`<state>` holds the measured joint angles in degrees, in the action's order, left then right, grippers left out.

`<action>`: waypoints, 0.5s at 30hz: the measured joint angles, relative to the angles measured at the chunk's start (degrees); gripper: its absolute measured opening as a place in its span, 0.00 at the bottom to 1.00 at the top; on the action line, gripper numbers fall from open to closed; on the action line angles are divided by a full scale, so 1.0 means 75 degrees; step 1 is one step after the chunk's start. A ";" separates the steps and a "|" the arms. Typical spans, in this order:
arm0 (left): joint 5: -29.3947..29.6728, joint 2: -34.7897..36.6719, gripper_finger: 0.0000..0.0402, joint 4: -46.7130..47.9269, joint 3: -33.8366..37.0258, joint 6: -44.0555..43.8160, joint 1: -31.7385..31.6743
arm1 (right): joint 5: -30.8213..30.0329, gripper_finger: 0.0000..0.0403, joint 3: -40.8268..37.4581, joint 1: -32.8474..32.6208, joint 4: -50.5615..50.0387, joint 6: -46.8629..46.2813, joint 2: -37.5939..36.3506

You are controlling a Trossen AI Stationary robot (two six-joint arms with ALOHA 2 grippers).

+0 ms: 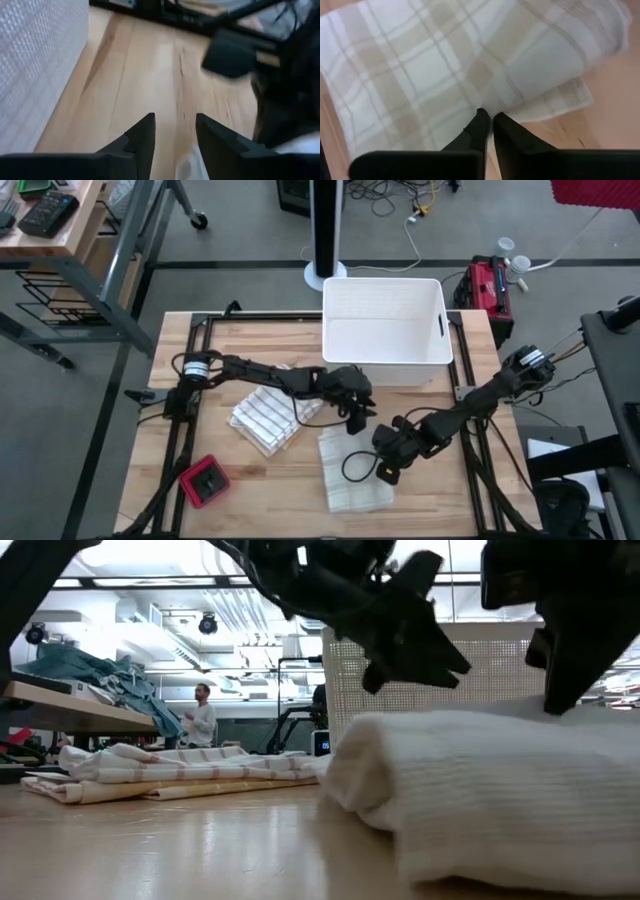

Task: Fold towel
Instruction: Fold the light gray patterned towel

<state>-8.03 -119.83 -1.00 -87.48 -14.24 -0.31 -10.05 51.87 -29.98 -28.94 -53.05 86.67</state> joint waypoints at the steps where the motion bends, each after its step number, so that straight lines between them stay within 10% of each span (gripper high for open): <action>1: 0.0003 0.0100 0.33 0.0231 0.0008 0.0122 0.0004 | -0.0001 0.05 0.0133 0.0000 -0.0277 -0.0086 0.0000; 9: 0.0006 0.0916 0.28 0.2718 0.0288 0.1624 0.0396 | -0.0063 0.13 0.0959 -0.0017 -0.1708 -0.0764 0.0000; 15: -0.0296 0.0985 0.25 0.1831 0.1515 0.1553 0.1060 | -0.0456 0.16 0.1056 -0.0122 -0.1388 -0.0800 0.0000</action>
<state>-10.25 -112.44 12.74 -76.12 -2.59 7.64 -13.47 59.79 -30.89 -39.35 -59.05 86.67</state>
